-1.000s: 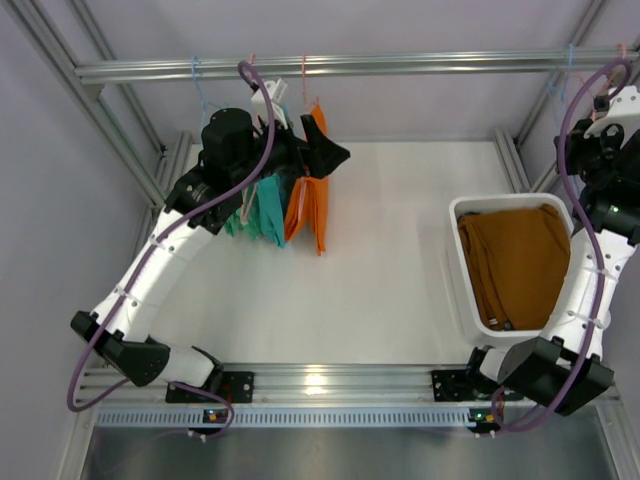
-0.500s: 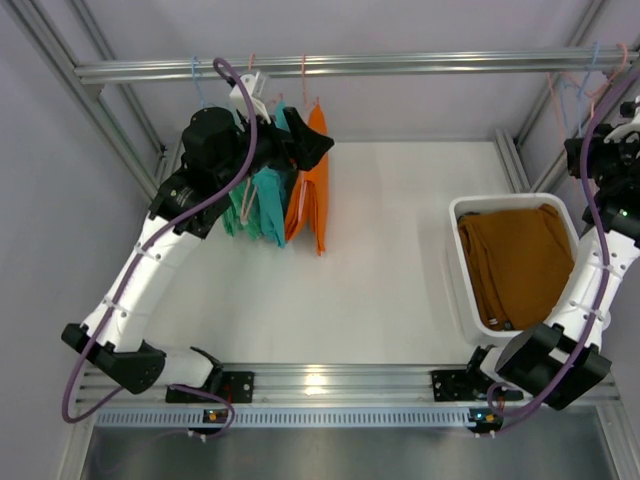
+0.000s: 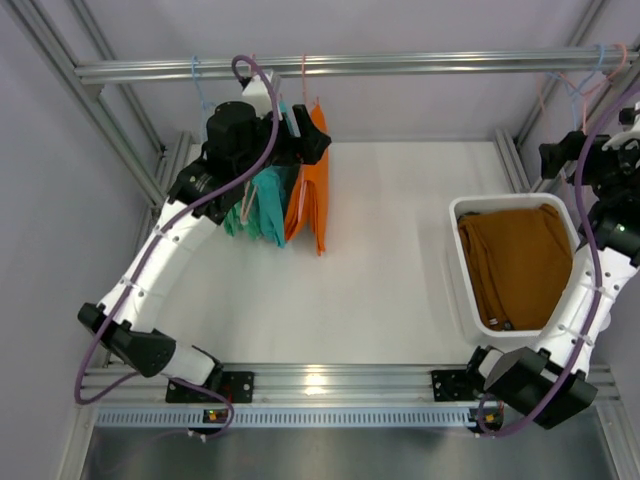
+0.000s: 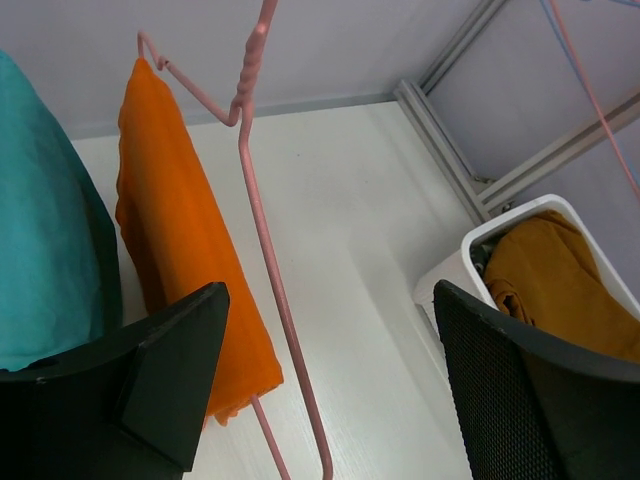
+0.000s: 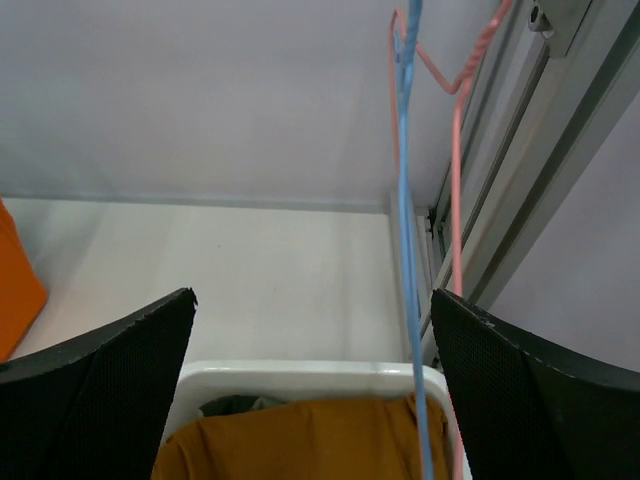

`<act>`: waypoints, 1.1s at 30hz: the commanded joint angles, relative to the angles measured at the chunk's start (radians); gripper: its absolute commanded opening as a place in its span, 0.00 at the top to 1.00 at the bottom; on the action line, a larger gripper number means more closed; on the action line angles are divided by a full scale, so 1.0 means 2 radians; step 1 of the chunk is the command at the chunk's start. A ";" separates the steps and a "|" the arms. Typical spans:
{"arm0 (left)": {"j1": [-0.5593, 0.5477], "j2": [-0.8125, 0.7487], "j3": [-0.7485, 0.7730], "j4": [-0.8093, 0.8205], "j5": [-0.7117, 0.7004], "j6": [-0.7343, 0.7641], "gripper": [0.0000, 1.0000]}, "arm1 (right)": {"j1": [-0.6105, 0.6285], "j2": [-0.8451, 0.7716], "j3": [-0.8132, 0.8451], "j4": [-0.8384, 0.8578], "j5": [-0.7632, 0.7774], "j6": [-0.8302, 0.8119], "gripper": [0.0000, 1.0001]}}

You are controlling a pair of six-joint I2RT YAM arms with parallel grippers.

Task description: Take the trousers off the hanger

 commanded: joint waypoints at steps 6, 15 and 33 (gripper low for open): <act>0.014 0.061 0.055 -0.007 0.021 -0.016 0.15 | -0.007 -0.080 0.029 -0.034 -0.028 0.007 0.01; 0.076 0.079 -0.021 0.165 0.231 -0.195 0.27 | -0.007 -0.129 0.055 -0.052 -0.055 0.042 0.00; 0.095 0.076 -0.019 0.280 0.280 -0.312 1.00 | -0.007 -0.159 0.032 -0.024 -0.119 0.099 0.01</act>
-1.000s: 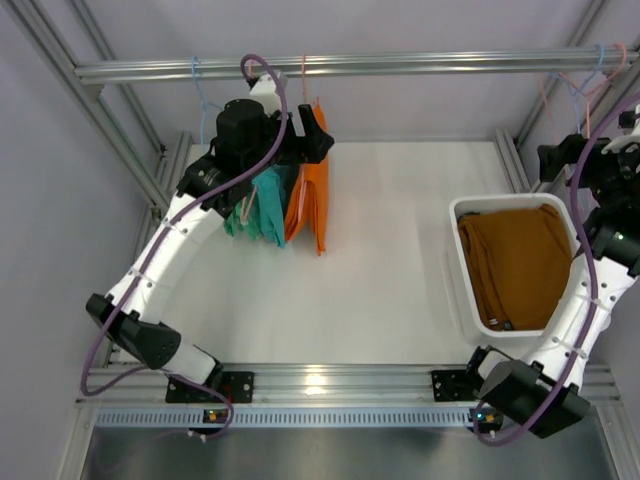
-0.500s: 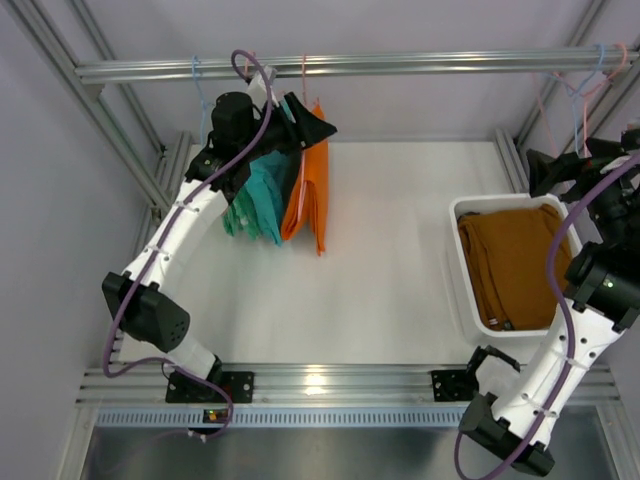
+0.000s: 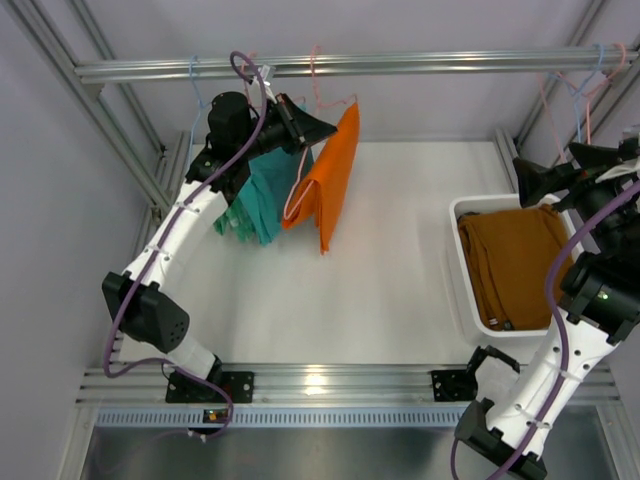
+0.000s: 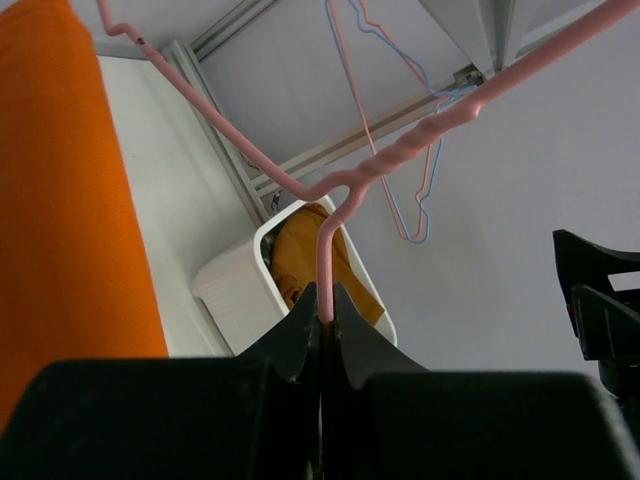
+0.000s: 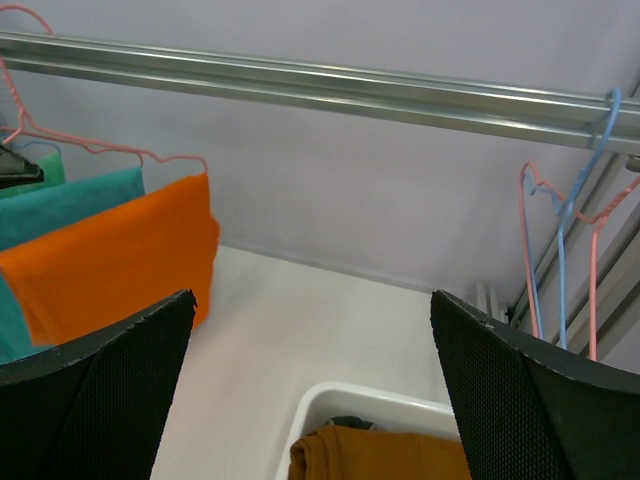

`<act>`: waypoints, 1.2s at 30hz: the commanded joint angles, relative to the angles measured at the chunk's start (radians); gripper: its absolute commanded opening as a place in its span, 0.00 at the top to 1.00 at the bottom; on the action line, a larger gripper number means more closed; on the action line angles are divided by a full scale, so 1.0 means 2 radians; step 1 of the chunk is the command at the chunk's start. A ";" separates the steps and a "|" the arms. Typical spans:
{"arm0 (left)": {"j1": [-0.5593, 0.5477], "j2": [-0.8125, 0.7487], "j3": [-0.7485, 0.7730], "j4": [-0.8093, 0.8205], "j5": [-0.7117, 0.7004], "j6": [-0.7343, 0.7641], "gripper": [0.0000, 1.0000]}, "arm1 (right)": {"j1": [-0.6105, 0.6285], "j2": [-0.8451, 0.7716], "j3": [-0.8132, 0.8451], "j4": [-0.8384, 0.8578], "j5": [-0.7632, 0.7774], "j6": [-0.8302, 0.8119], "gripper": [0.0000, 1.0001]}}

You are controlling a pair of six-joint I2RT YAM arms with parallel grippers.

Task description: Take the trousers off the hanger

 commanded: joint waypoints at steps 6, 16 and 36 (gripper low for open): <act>-0.001 -0.001 0.053 0.107 -0.009 -0.050 1.00 | -0.007 -0.012 -0.029 0.063 -0.066 0.037 0.01; -0.067 -0.024 0.098 0.070 -0.098 0.005 1.00 | -0.003 -0.028 -0.063 0.093 -0.108 0.031 0.01; -0.251 0.042 0.229 -0.080 -0.404 0.012 1.00 | 0.412 -0.084 -0.250 0.042 0.213 -0.095 0.00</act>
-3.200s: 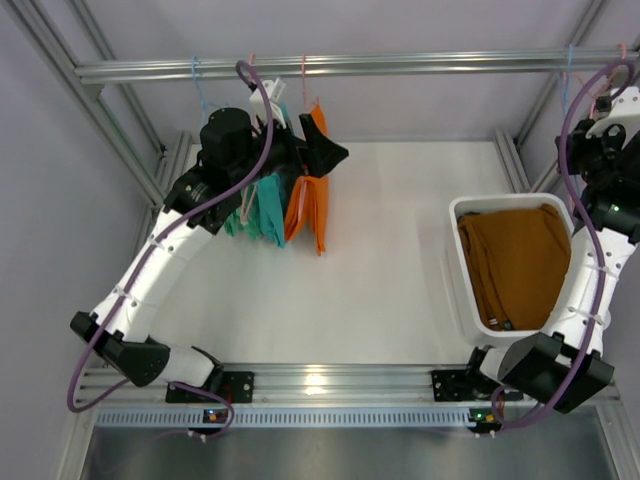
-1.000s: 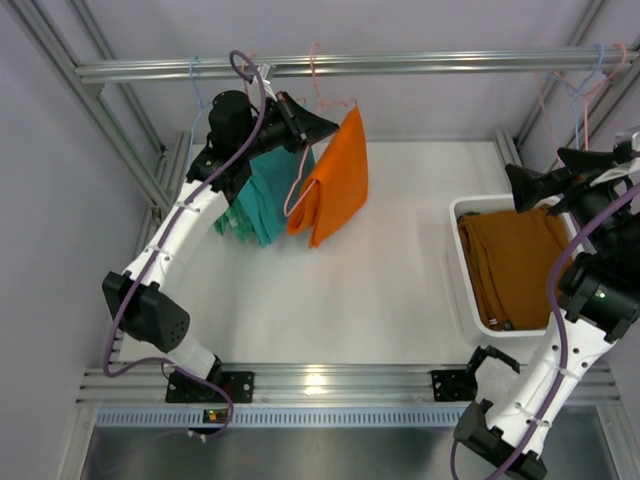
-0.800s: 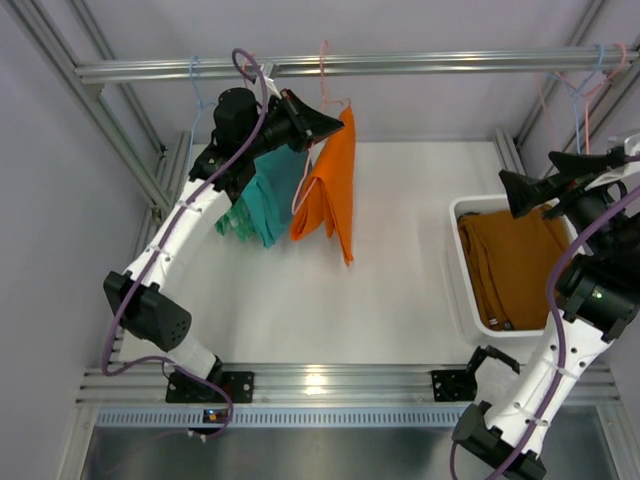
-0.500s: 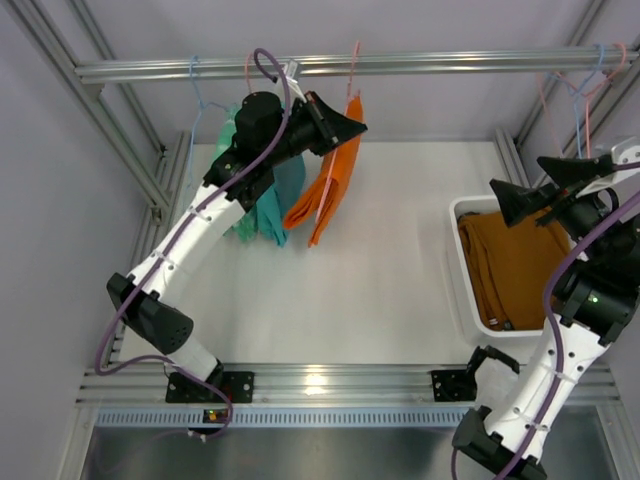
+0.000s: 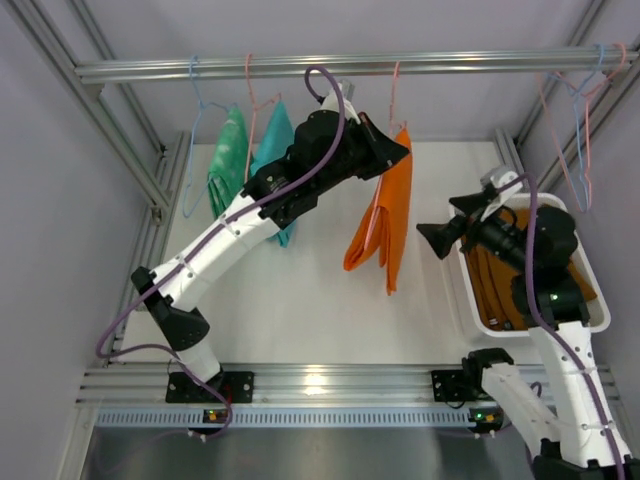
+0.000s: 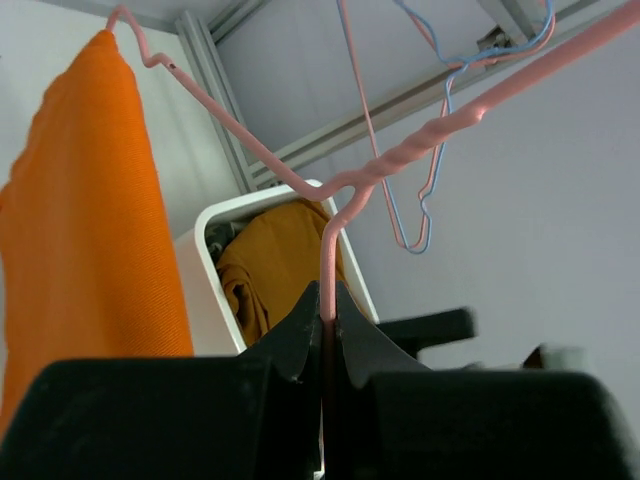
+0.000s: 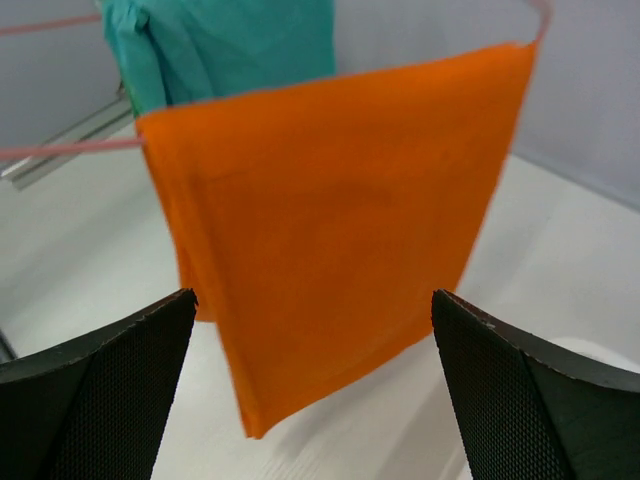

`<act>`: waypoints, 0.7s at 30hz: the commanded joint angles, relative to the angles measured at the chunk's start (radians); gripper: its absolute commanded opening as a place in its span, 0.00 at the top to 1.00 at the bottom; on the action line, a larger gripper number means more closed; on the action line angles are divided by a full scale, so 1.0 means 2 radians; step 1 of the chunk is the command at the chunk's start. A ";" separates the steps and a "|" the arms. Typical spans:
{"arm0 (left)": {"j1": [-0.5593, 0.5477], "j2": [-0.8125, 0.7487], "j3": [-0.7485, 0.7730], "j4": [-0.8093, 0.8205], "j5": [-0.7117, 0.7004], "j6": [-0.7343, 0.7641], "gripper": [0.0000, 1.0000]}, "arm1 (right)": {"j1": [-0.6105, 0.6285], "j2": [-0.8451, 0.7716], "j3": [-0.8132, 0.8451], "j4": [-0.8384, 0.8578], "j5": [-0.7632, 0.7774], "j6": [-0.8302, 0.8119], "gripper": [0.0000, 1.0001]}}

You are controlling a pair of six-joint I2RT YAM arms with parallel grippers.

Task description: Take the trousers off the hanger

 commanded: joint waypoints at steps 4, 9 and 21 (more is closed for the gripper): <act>-0.027 0.005 0.099 0.077 -0.132 0.014 1.00 | 0.149 -0.034 -0.062 0.075 0.181 -0.035 0.01; -0.041 0.016 0.119 0.091 -0.156 0.032 1.00 | 0.238 -0.014 -0.072 0.103 0.262 -0.071 0.00; -0.049 0.018 0.132 0.105 -0.156 0.043 1.00 | 0.260 0.041 -0.080 0.181 0.321 -0.070 0.01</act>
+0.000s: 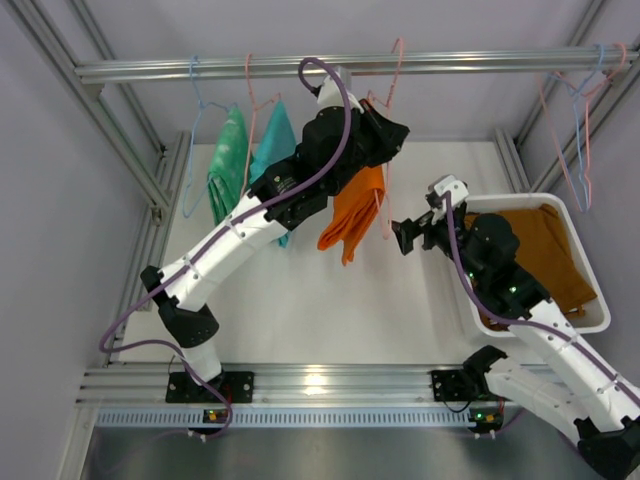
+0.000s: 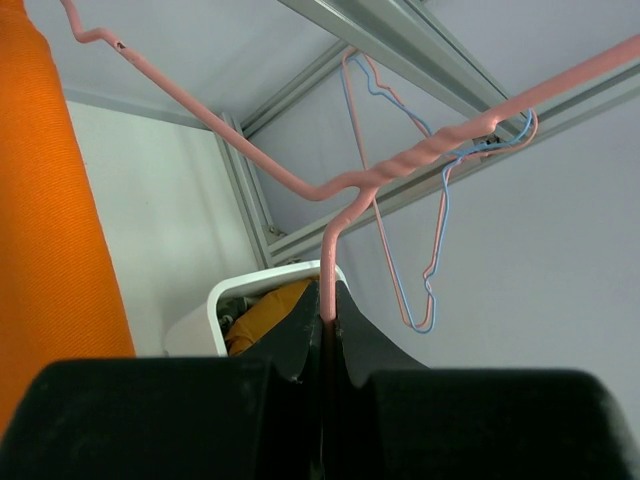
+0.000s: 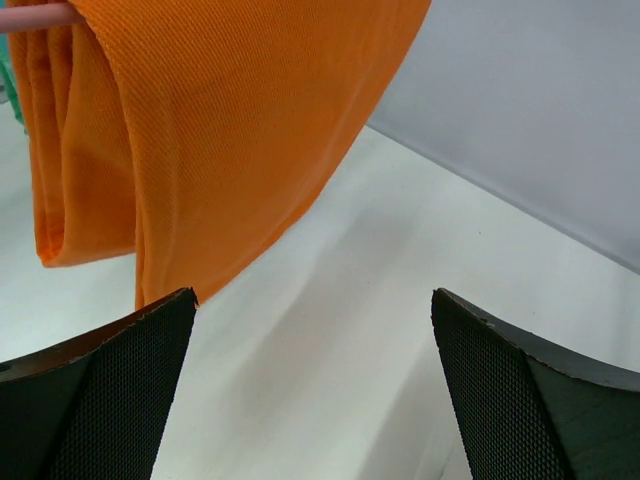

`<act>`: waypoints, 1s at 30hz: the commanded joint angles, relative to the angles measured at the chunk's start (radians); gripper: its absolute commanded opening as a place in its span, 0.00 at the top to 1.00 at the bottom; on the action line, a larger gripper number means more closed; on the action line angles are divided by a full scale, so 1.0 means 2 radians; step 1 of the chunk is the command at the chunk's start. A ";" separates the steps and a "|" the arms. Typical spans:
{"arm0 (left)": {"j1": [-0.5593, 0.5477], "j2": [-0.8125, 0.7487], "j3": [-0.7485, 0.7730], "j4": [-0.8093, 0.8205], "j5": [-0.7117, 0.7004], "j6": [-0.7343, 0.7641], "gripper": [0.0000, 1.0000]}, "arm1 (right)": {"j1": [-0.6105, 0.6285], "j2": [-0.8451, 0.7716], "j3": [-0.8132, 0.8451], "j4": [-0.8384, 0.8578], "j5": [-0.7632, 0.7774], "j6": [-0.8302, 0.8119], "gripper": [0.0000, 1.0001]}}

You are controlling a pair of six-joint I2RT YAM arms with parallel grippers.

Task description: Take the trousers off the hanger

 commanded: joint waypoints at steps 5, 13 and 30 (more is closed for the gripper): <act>-0.006 -0.022 0.043 0.124 -0.007 0.022 1.00 | 0.024 0.005 -0.006 0.096 -0.036 0.018 0.01; -0.008 -0.017 0.052 0.142 0.002 0.027 1.00 | 0.032 0.019 -0.011 0.103 -0.007 0.018 0.00; -0.022 -0.012 0.057 0.149 0.011 0.021 1.00 | 0.032 0.049 0.004 0.129 0.105 0.002 0.03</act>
